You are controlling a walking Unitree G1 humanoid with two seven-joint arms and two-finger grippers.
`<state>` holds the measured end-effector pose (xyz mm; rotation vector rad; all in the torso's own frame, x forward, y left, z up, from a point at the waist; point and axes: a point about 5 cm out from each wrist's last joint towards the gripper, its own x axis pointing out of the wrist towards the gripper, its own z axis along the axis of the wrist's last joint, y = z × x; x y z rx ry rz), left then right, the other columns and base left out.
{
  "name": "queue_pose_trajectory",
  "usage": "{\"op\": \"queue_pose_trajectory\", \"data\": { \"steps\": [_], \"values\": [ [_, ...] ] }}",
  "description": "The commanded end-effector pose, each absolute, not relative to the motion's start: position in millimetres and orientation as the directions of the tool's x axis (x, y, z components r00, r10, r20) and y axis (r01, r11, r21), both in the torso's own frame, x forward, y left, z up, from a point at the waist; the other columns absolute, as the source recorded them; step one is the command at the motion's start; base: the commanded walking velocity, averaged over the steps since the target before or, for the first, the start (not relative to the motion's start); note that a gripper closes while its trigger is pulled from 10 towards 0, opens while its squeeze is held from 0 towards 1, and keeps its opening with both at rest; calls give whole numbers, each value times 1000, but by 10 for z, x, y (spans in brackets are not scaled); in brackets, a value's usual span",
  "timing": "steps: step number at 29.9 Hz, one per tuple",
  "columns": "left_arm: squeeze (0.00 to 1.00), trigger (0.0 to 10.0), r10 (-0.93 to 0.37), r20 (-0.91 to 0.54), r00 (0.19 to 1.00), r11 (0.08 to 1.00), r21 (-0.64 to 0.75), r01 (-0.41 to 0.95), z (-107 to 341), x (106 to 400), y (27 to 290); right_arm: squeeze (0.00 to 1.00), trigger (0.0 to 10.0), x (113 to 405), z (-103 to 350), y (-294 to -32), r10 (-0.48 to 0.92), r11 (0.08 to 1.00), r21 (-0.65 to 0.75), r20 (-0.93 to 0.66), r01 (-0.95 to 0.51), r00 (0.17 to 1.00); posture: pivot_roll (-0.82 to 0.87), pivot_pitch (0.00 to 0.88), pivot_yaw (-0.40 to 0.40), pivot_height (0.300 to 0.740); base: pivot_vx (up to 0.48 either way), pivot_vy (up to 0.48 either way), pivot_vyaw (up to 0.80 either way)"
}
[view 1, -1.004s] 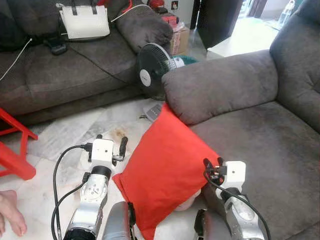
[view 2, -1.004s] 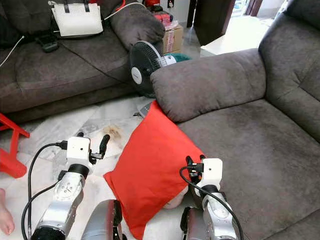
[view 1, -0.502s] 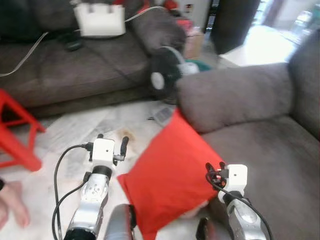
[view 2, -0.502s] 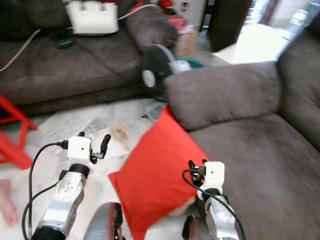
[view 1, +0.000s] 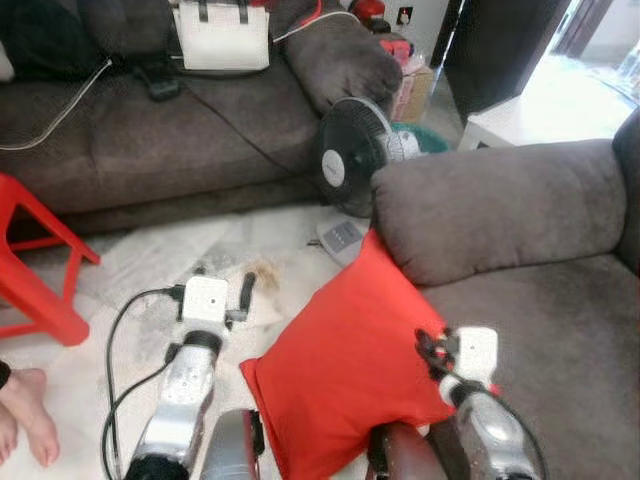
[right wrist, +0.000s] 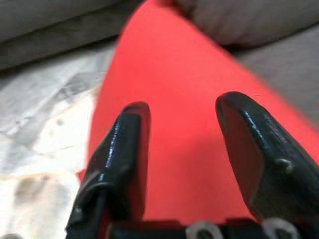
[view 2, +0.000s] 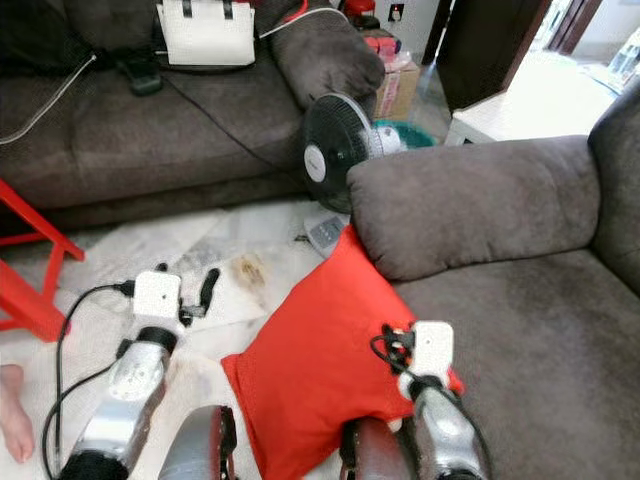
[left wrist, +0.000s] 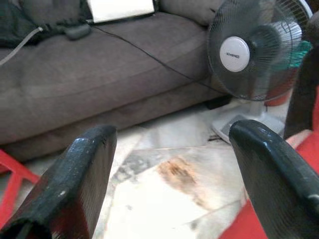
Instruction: Move the pillow to the sofa from floor
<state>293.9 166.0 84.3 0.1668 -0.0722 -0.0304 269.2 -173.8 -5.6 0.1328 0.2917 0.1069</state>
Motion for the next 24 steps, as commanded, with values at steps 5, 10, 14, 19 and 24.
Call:
{"op": "queue_pose_trajectory", "data": {
  "steps": [5, 10, 14, 19, 24],
  "values": [
    [0, 10000, -100, 104, 990, 980, 183, 80, 936, 2946, 1556, 0, 10000, 2617, -122, -1877, 45, 983, 181, -300, 11, 953, 150, 83, -28, 594, 0, 0, 0],
    [0, 10000, -121, 101, 987, 977, 186, 101, 937, 2951, 1522, 0, 10000, 2703, -8, -1957, -38, 974, 210, -240, 90, 970, 148, 82, -28, 594, 0, 0, 0],
    [0, 10000, -126, 93, 988, 977, 186, 107, 924, 2932, 1509, 133, 10000, 2759, 79, -2040, -90, 967, 214, -212, 136, 973, 147, 83, -29, 594, 0, 0, 0],
    [0, 10000, -129, 89, 988, 976, 185, 111, 922, 2933, 1506, 1000, 10000, 2852, 208, -1970, -69, 968, 227, -169, 107, 983, 149, 84, -29, 594, 0, 0, 0],
    [0, 10000, -139, 79, 987, 976, 180, 123, 912, 2932, 1492, 1000, 10000, 2944, 307, -1817, -25, 971, 232, -160, 63, 987, 151, 83, -30, 594, 0, 0, 0]
  ]
}}
